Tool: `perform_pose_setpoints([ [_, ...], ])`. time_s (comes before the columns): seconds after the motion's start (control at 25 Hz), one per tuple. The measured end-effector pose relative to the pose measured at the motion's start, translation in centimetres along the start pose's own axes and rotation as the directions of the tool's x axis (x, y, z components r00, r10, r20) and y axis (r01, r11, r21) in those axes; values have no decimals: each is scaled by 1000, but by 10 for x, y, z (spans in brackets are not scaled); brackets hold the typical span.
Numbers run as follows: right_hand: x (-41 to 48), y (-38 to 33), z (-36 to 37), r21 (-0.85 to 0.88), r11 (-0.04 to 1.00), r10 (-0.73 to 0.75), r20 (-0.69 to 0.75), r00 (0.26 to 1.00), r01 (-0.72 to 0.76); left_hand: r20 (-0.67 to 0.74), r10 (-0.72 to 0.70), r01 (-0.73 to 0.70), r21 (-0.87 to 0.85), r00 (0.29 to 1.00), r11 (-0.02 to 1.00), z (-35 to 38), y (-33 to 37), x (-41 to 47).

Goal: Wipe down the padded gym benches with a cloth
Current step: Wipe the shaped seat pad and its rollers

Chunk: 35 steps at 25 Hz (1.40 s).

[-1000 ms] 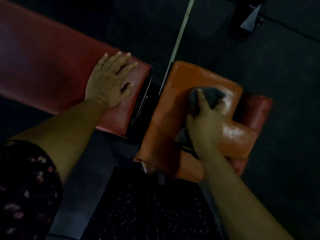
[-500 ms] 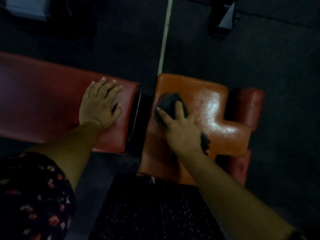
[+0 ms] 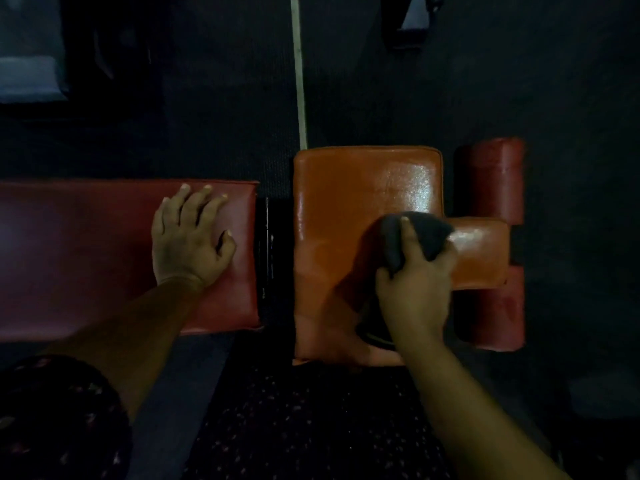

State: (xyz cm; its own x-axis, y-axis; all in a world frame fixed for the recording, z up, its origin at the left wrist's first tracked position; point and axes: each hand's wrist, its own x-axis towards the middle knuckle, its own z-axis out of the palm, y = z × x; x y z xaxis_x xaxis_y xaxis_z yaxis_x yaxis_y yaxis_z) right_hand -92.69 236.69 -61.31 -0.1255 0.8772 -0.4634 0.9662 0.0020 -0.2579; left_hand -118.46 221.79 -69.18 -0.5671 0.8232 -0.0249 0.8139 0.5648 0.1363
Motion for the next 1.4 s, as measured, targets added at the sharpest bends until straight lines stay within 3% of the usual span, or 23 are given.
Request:
perform_pose_setpoints([
  [0.12,-24,-70,43,-198,952,-207,143,968,233,-23,20,-19,28,1000,999,3,-1,-1],
  [0.24,-35,-117,70,-290,883,-322,200,925,370,6,28,-28,44,1000,999,4,-2,0],
  [0.36,-39,-99,76,-376,780,-441,236,866,500,15,34,-34,58,999,998,4,-4,1],
  [0.44,-36,-72,70,-392,776,-473,158,867,494,14,33,-33,54,999,998,4,-4,1],
  [0.6,-22,-30,31,-432,829,-382,26,924,355,8,33,-33,30,999,999,1,-1,0],
  [0.8,-5,57,-10,-487,873,-98,-179,979,-2,18,22,-22,-1,1000,1000,3,-2,1],
  [0.88,-9,67,-6,-384,914,49,-220,974,-133,29,22,-22,3,999,1000,4,-2,1],
  [1.0,-27,28,23,-147,930,310,-176,934,-337,51,33,-32,-8,998,999,3,-4,0],
  [1.12,-47,-32,57,-259,941,173,-181,968,-216,72,48,-45,-47,996,998,0,-4,0],
  [1.24,-68,-75,81,-358,934,-22,-60,998,-1,111,53,-50,-30,992,998,-4,-2,0],
  [1.4,-95,-86,107,-508,786,-319,157,935,353,181,53,-59,28,982,998,-7,0,3],
])
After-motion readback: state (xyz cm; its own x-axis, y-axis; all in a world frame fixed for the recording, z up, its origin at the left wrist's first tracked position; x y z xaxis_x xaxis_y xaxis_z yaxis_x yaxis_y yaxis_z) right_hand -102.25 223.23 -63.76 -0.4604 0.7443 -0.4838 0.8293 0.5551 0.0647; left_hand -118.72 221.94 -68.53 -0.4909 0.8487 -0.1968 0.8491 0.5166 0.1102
